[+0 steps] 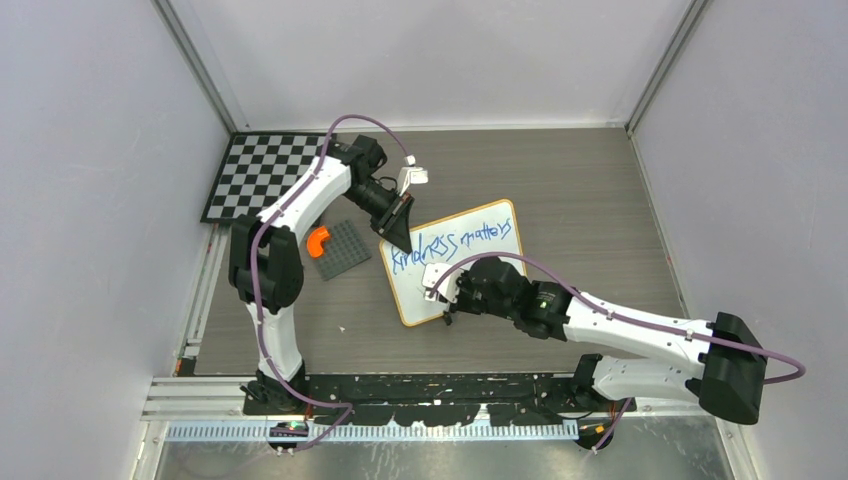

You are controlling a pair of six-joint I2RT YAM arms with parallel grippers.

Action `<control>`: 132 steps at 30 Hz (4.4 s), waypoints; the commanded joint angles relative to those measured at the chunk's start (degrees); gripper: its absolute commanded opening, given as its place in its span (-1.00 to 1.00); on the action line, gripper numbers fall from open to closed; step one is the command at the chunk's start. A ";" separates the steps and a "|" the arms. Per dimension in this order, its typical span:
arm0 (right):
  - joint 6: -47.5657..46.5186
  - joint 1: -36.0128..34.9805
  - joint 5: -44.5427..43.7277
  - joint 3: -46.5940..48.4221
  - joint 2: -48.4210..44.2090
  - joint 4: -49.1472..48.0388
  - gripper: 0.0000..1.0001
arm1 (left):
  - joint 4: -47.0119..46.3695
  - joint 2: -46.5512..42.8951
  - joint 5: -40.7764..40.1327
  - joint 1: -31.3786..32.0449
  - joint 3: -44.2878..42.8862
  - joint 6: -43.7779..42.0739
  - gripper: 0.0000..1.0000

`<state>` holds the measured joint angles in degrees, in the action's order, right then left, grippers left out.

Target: Write a sentence on the whiteboard

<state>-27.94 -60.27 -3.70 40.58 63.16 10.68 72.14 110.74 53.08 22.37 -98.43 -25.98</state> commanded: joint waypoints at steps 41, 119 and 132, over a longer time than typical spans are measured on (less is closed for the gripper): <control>1.06 0.15 -10.24 0.89 -0.29 -4.22 -0.99 | 0.85 1.49 -0.60 -0.31 -3.60 0.29 -1.00; 1.67 1.45 -11.52 2.37 1.47 -4.01 -0.99 | 1.30 1.63 -0.78 -0.31 -4.23 0.00 -1.00; 0.26 2.19 -3.79 -0.11 -0.13 6.93 -1.00 | 1.40 2.43 -0.63 -0.31 -5.06 0.22 -1.00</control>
<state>-26.70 -58.30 -10.79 40.64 62.50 13.82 73.12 112.38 52.66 22.37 -101.03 -27.38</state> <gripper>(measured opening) 0.178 0.091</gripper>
